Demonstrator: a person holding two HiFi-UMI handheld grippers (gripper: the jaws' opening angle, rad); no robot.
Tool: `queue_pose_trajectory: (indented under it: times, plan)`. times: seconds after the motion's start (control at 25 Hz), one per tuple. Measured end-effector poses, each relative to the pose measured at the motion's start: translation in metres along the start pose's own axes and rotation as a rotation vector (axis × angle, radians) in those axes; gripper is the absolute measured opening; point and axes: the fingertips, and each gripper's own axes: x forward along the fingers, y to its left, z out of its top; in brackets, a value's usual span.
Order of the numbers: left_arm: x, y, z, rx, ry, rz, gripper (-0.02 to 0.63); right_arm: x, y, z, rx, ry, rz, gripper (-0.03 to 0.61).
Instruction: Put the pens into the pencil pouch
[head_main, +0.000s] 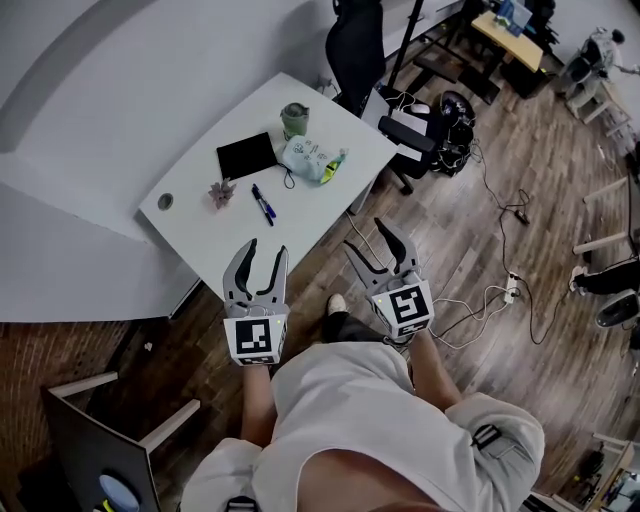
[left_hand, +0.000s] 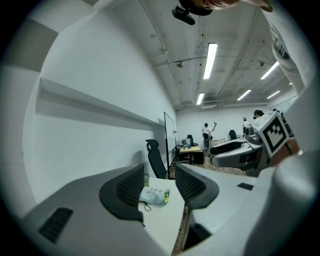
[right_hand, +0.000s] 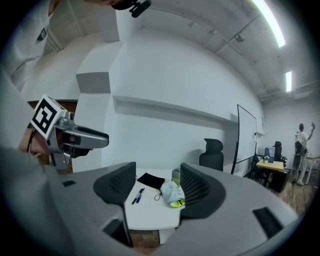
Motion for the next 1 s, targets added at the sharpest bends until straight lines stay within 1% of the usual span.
queue_pose_trajectory:
  times: [0.24,0.52,0.8,1.0]
  plan:
    - [0.038,-0.005,0.01,0.017,0.003,0.012,0.192,0.023,-0.035,-0.003,0.007,-0.003,0.018,0.28]
    - [0.071,-0.006,0.018,0.026,-0.001,0.049,0.196,0.046,-0.067,0.001,0.013,-0.031,0.05,0.279]
    - [0.098,-0.004,0.019,0.03,0.007,0.071,0.196,0.07,-0.088,0.001,0.018,-0.043,0.078,0.279]
    - [0.118,0.006,0.016,0.025,0.008,0.086,0.196,0.09,-0.1,-0.003,0.016,-0.037,0.087,0.278]
